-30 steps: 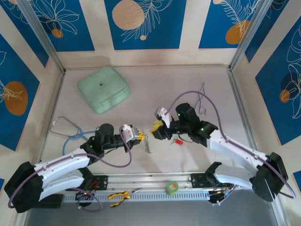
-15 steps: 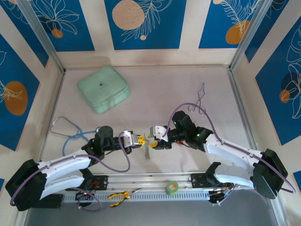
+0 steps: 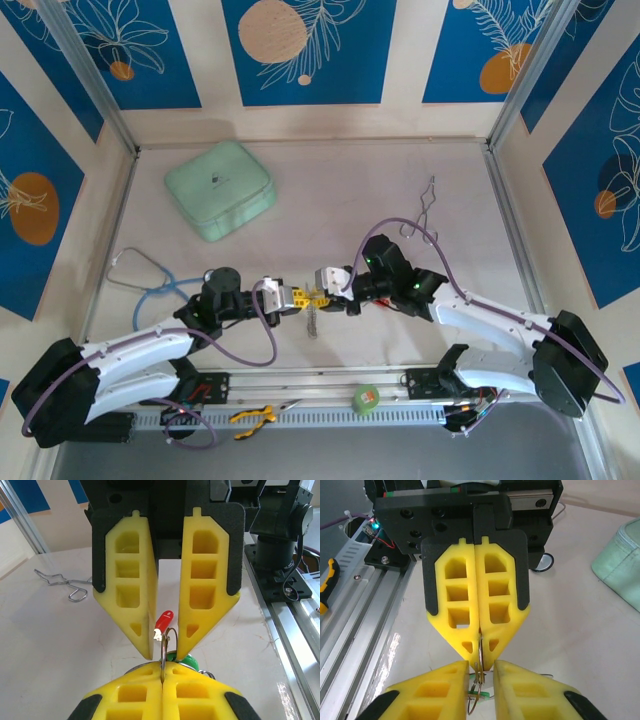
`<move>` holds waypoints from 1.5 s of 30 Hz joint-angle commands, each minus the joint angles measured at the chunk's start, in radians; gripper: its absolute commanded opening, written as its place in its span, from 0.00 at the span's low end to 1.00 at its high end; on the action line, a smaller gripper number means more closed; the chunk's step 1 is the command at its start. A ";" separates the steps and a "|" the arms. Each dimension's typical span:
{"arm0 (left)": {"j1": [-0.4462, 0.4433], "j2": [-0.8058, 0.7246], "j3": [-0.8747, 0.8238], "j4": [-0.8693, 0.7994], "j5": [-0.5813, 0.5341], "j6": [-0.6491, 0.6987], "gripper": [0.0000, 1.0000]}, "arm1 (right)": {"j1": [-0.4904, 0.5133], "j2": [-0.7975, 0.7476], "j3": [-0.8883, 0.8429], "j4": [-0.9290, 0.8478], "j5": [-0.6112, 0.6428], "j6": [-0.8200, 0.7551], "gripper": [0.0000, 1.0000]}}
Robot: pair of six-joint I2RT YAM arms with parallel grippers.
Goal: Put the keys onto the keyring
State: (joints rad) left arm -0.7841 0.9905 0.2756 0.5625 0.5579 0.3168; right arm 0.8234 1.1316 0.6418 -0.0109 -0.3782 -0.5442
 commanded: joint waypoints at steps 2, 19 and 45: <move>-0.012 -0.001 -0.005 0.046 0.035 0.014 0.00 | 0.006 0.014 0.034 0.013 -0.035 0.002 0.10; -0.012 -0.026 0.093 -0.242 -0.096 0.085 0.34 | 0.023 0.065 0.239 -0.413 0.168 -0.197 0.00; -0.013 -0.027 0.087 -0.165 -0.031 0.054 0.00 | 0.036 0.081 0.270 -0.382 0.103 -0.155 0.29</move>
State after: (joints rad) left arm -0.7879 0.9886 0.3676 0.3367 0.4973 0.3809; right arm 0.9020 1.2819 0.9653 -0.4713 -0.1581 -0.7662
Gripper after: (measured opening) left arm 0.061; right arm 0.268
